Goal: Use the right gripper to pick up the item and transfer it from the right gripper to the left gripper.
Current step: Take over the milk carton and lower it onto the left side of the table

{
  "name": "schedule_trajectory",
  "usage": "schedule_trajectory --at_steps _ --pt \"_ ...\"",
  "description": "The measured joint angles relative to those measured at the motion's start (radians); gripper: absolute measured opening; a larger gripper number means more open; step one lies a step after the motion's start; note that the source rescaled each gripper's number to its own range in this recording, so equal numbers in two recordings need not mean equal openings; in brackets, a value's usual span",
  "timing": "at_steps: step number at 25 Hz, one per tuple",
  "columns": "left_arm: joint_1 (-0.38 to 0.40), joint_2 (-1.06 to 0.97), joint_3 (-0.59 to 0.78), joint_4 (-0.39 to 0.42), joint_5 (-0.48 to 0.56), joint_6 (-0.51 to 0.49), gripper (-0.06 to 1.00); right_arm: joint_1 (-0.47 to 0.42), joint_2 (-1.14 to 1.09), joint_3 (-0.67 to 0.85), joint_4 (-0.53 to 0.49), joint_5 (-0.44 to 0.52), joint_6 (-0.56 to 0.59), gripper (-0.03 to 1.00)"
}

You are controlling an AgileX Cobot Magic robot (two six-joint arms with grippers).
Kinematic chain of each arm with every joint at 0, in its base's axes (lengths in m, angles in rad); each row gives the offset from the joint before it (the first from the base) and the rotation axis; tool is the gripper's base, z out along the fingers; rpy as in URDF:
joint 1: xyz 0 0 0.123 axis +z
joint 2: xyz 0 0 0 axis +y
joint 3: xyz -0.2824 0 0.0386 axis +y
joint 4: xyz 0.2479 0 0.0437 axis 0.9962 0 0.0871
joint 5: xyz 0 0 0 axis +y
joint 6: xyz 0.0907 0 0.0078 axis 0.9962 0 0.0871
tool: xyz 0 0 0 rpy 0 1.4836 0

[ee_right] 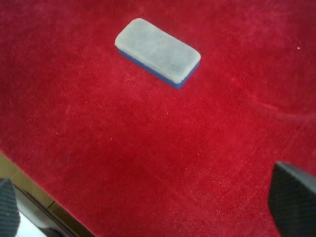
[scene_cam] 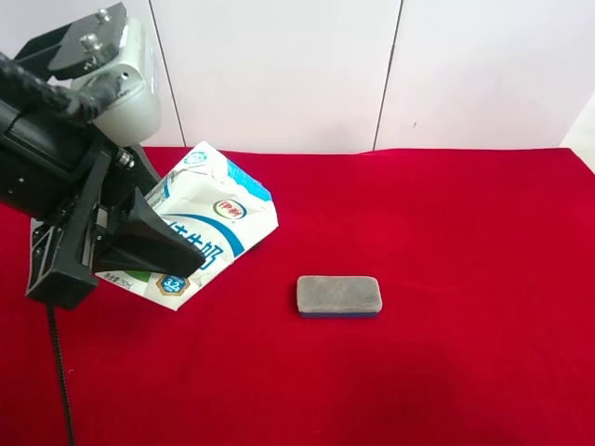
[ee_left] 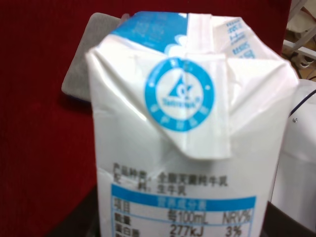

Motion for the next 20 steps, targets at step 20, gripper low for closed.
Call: schedule_trajectory --at_steps 20 --pt "0.0 0.0 0.0 0.0 -0.006 0.0 0.0 -0.332 -0.111 0.001 -0.015 -0.004 0.008 1.0"
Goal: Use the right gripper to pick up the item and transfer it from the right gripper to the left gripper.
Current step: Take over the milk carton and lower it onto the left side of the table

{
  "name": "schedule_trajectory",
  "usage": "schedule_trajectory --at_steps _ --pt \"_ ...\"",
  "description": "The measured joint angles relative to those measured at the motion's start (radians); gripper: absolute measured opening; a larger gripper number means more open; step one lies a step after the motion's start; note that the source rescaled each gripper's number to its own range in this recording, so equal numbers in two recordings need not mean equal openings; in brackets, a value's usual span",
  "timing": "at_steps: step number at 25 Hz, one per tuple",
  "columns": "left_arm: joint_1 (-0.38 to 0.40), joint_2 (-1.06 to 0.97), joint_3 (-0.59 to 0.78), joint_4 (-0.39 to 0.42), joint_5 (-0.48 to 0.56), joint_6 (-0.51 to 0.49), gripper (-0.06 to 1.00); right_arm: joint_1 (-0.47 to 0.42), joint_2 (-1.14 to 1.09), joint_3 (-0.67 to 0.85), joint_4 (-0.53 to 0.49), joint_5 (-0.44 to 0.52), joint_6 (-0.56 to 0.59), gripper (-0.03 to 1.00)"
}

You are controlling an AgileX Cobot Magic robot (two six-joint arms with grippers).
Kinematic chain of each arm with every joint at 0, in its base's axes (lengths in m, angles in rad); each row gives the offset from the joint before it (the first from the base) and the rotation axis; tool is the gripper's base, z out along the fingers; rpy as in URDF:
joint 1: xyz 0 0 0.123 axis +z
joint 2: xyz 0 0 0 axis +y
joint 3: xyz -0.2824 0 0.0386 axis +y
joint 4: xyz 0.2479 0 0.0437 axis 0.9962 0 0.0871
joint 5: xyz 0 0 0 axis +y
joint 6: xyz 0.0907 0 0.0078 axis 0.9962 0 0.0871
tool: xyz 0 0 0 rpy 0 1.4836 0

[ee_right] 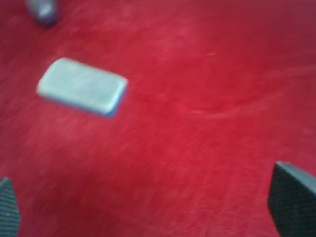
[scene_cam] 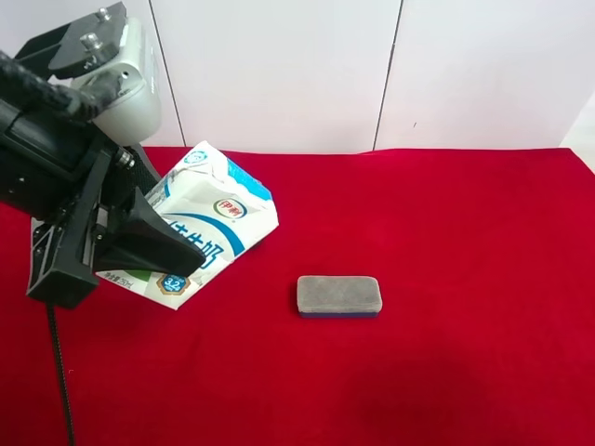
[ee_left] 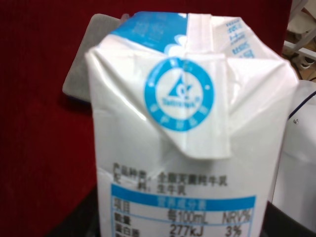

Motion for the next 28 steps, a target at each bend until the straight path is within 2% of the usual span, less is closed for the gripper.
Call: schedule_trajectory --at_steps 4,6,9,13,24,28 --pt "0.0 0.0 0.0 0.0 -0.014 0.0 0.0 -0.18 -0.044 0.0 0.0 0.0 0.007 1.0" --pt "0.0 0.0 0.0 0.0 -0.027 0.0 0.0 -0.23 -0.044 0.0 0.0 0.0 0.007 1.0" --pt "0.0 0.006 0.0 0.0 -0.053 -0.019 0.0 -0.256 -0.044 0.0 0.0 0.0 0.009 1.0" --pt "0.0 0.062 0.0 0.046 -0.099 -0.136 0.0 -0.256 -0.044 0.0 0.0 0.0 0.012 1.0" --pt "0.003 0.36 0.0 0.45 -0.149 -0.492 0.0 -0.256 -0.044 0.001 0.0 0.0 0.013 1.0" --pt "0.053 0.421 0.0 0.548 -0.173 -0.574 0.0 -0.256 -0.044 0.001 0.0 0.0 0.013 1.0"
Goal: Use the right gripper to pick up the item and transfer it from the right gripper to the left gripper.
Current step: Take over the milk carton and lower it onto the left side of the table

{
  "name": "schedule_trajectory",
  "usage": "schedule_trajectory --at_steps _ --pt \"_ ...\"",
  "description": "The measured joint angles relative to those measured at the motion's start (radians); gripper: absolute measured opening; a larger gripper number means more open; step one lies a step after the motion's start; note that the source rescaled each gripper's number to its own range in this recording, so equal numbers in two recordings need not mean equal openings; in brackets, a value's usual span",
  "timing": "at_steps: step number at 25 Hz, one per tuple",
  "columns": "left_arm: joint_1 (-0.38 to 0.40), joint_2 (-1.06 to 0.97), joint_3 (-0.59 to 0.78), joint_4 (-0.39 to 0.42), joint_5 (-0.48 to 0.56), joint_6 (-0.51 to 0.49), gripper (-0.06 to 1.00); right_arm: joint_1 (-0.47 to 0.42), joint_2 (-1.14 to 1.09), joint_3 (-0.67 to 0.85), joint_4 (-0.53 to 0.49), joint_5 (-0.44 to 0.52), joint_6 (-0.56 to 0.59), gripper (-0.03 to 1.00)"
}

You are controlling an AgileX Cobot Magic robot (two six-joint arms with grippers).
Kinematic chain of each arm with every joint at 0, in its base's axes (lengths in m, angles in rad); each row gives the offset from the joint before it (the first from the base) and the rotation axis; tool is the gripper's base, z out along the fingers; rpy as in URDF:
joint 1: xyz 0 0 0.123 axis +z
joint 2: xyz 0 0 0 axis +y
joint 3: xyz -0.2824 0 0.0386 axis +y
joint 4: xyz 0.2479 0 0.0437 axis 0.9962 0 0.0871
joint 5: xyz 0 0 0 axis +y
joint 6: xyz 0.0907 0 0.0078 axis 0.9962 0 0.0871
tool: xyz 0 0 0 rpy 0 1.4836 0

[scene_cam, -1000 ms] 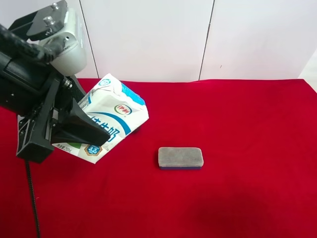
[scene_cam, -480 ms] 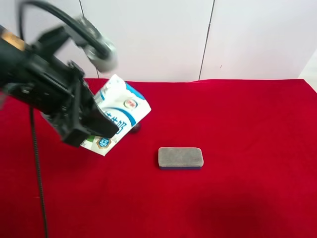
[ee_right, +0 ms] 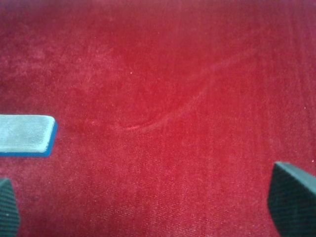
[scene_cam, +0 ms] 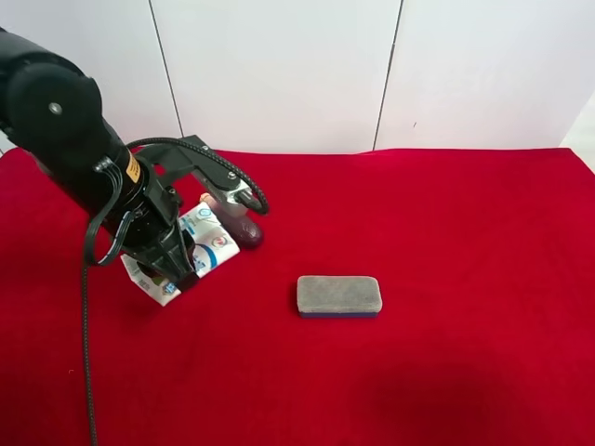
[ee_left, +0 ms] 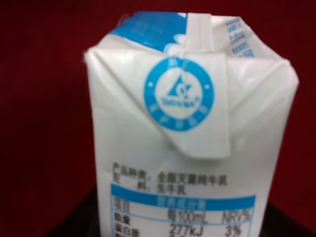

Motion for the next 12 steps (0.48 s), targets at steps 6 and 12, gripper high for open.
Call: schedule_trajectory --at_steps 6,12 --pt "0.113 0.089 0.0 0.052 -0.015 -0.011 0.0 0.0 0.0 0.0 0.0 0.0 0.0 1.0" --pt "0.148 0.156 0.0 0.055 -0.036 -0.003 0.0 0.0 0.0 0.0 0.0 0.0 0.0 1.0"
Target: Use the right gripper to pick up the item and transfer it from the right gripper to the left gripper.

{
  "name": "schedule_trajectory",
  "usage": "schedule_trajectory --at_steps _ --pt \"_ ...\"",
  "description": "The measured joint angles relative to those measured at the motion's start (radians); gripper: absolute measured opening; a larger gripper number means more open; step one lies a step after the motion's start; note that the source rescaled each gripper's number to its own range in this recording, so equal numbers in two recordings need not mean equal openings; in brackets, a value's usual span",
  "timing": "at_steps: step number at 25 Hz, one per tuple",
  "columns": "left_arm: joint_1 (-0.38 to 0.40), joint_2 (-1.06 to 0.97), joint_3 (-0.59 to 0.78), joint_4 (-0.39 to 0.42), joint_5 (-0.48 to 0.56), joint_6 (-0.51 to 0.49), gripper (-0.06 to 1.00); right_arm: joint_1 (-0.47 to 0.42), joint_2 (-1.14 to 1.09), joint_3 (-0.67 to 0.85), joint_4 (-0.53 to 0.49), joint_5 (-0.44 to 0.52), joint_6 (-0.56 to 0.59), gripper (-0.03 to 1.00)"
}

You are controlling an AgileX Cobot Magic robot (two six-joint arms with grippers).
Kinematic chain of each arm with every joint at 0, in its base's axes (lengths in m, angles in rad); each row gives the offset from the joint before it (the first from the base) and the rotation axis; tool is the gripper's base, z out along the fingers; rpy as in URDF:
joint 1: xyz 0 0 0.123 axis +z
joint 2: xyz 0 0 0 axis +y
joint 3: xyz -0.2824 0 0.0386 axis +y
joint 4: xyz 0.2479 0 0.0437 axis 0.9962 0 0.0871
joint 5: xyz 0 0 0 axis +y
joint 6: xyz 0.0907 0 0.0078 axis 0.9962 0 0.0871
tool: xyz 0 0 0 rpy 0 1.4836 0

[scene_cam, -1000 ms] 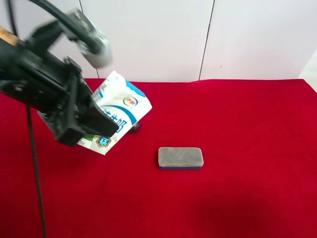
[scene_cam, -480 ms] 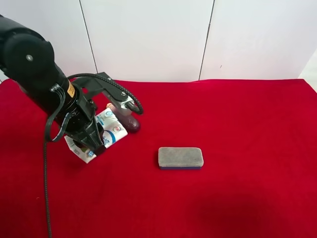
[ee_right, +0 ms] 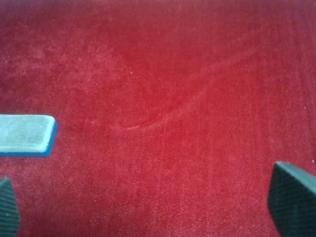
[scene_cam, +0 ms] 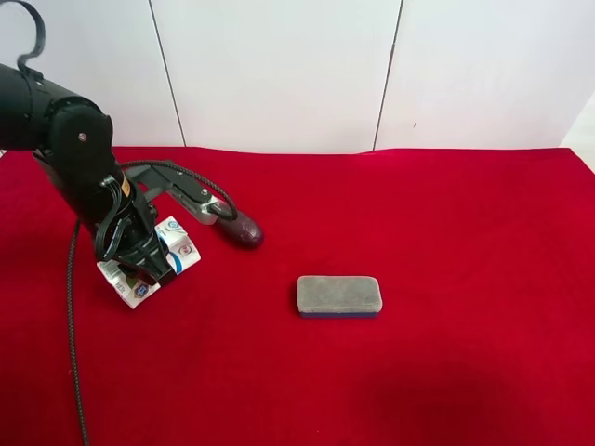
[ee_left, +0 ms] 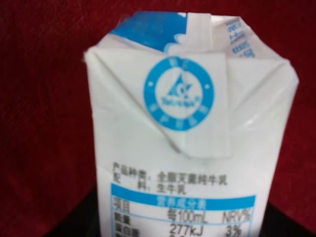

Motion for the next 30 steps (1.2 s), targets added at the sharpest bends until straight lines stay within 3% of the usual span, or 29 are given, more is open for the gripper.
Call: schedule_trajectory --at_steps 4,5,6,8,10,11,14,22,30 --pt "0.0 0.003 0.0 0.0 -0.018 0.001 0.0 0.0 0.0 0.0 0.0 0.0 0.0 1.0" --pt "0.0 0.003 0.0 0.0 -0.018 0.0 0.08 0.0 0.0 0.0 0.0 0.0 0.0 1.0" --pt "0.0 0.003 0.0 0.0 -0.019 -0.007 0.21 0.0 0.0 0.0 0.0 0.0 0.0 1.0" --pt "0.0 0.003 -0.001 0.0 -0.019 -0.027 0.68 0.0 0.0 0.0 0.0 0.0 0.0 1.0" --pt "0.0 0.003 -0.001 0.0 -0.013 -0.037 0.89 0.0 0.0 0.0 0.0 0.0 0.0 1.0" --pt "0.0 -0.002 -0.001 0.0 -0.005 -0.04 0.94 0.0 0.0 0.0 0.0 0.0 0.0 1.0" --pt "0.0 -0.043 -0.022 0.0 0.066 -0.05 0.98 0.0 0.0 0.0 0.0 0.0 0.0 1.0" --pt "0.0 -0.313 -0.143 0.0 0.408 -0.097 1.0 0.0 0.0 0.0 0.0 0.0 0.0 1.0" --pt "0.0 -0.701 -0.094 -0.002 0.529 -0.143 1.0 0.0 0.0 0.0 0.0 0.0 0.0 1.0"
